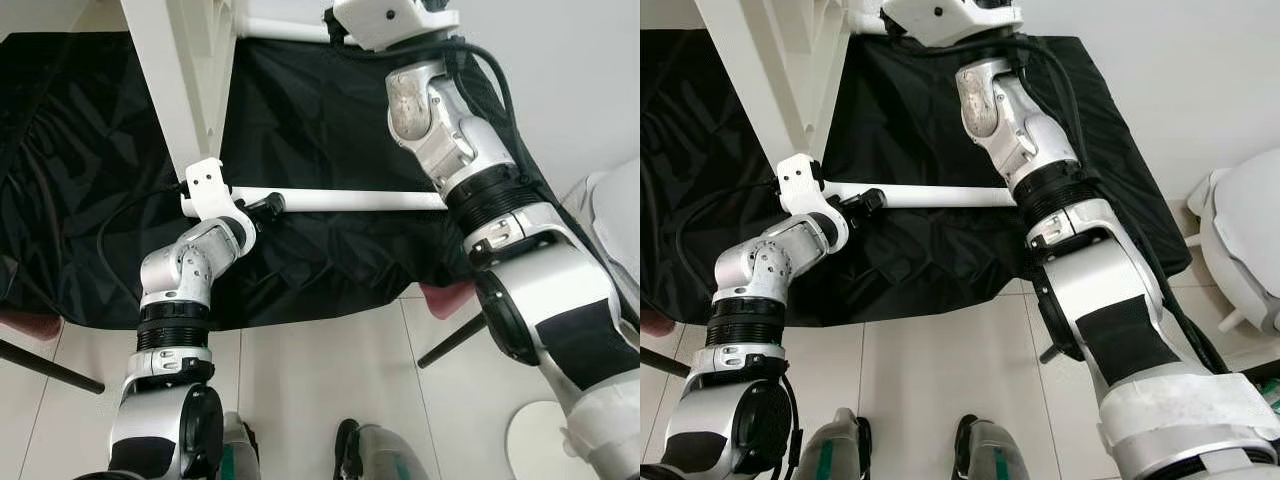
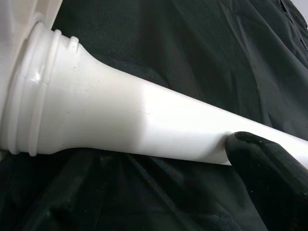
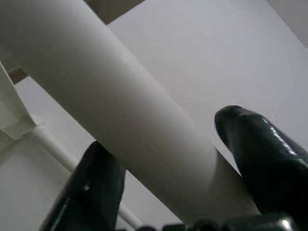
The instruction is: Building children table
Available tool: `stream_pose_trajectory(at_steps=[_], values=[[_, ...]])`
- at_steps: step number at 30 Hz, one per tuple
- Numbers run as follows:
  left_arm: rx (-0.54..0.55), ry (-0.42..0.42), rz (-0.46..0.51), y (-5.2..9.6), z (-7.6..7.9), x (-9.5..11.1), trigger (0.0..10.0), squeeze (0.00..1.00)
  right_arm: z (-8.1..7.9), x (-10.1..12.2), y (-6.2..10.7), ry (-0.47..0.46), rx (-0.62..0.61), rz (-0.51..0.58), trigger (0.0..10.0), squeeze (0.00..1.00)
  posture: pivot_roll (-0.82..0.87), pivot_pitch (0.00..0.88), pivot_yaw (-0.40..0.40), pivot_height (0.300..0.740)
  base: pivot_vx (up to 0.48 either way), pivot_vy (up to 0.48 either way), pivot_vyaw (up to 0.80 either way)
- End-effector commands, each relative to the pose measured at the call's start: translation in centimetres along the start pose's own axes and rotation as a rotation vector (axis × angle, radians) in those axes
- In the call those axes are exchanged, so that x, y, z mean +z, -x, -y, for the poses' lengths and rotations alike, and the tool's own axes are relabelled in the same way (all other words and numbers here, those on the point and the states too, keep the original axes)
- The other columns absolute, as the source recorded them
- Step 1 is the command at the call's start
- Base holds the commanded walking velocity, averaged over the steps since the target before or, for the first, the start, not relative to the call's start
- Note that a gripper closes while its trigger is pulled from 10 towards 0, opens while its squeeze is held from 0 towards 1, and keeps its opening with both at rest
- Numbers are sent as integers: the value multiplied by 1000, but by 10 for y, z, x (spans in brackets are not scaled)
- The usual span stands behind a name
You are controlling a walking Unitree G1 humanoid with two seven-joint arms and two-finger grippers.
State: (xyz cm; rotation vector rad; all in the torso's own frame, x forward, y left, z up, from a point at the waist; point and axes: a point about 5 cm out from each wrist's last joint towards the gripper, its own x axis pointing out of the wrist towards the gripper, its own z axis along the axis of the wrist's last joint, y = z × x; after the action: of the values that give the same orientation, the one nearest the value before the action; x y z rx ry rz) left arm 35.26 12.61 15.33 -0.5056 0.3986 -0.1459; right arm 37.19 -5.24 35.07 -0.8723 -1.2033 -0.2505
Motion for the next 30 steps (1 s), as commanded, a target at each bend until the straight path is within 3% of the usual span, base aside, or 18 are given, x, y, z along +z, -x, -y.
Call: stream_pose_trajectory(at_steps=[1,8,15,21,23,24,30], values=[[48,10,-77,-2,-3,-17,10000,0,9,5,-13,28,-82,29,0,0,43,124,-16,740,0,0,0],[41,41,-98,-6,4,-23,10000,0,24,3,-25,3,-185,24,0,0,38,124,-15,740,0,0,0],[60,60,-83,-9,5,-18,10000,0,27,2,-26,18,-207,18,0,0,34,125,-14,740,0,0,0],[134,161,5,-17,10,-1,10000,0,36,1,-29,28,-242,26,0,0,22,128,-15,740,0,0,0],[160,217,27,-19,10,3,10000,0,38,2,-31,23,-244,31,0,0,19,128,-16,740,0,0,0],[185,286,37,-20,8,4,10000,0,39,2,-32,24,-246,33,0,0,14,127,-13,740,0,0,0],[210,401,62,-22,4,9,10000,0,41,1,-33,22,-252,36,0,0,13,125,-13,740,0,0,0]])
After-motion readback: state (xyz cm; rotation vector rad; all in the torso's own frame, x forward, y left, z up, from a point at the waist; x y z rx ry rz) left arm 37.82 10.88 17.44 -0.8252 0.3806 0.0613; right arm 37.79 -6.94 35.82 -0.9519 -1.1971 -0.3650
